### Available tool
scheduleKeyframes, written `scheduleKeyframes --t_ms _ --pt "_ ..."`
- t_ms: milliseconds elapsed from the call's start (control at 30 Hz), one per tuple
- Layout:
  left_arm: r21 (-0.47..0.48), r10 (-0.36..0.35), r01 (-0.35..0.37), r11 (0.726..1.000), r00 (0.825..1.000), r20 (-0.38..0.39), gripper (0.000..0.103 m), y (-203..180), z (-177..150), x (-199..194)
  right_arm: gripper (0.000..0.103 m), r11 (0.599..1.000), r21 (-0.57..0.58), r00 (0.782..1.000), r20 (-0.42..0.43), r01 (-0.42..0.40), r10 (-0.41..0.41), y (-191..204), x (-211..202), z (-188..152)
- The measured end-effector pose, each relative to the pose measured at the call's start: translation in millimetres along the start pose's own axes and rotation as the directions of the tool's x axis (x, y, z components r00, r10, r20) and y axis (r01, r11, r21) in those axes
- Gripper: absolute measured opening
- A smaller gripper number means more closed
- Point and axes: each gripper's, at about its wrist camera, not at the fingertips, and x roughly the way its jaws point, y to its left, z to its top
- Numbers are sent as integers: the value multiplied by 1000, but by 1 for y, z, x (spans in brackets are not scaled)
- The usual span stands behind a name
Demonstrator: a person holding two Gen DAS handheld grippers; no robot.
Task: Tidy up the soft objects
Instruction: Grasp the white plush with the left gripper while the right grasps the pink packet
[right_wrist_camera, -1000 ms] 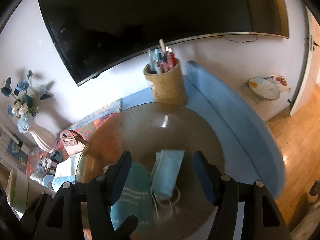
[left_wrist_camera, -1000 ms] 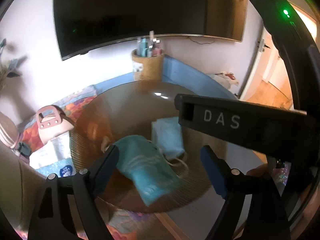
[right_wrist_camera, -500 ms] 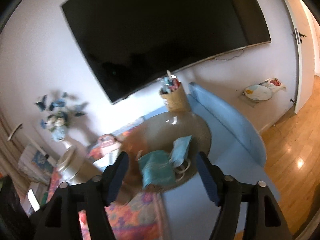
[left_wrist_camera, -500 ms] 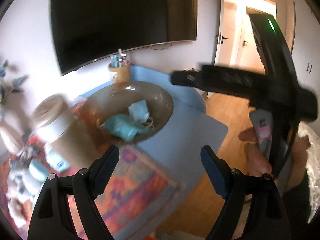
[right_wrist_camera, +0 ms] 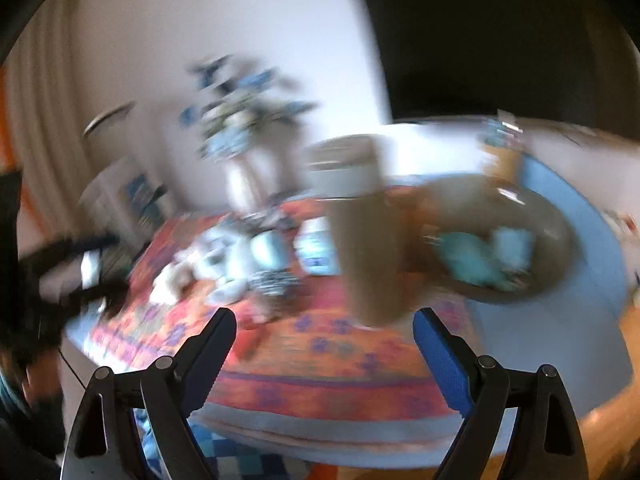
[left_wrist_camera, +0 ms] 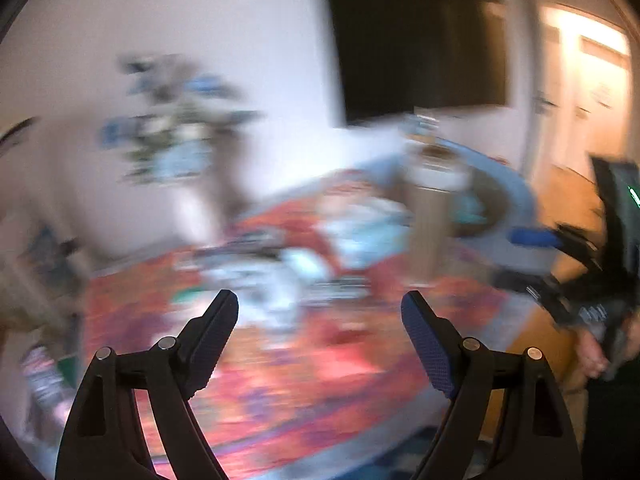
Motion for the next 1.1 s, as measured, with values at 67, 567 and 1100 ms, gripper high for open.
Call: scheduleKeyframes --t_ms 67,567,1100 --pt "-53 57 -57 997 998 -3 100 36 -2 -2 89 996 -76 999 -14 -49 48 35 22 4" --pt "-419 -38 -21 908 991 -132 101 153 -116 137 89 918 -393 959 -277 -53 -63 128 164 -29" --pt "-486 -4 -125 865 967 -256 72 170 -124 188 69 949 -300 928 -371 -94 -25 98 203 -50"
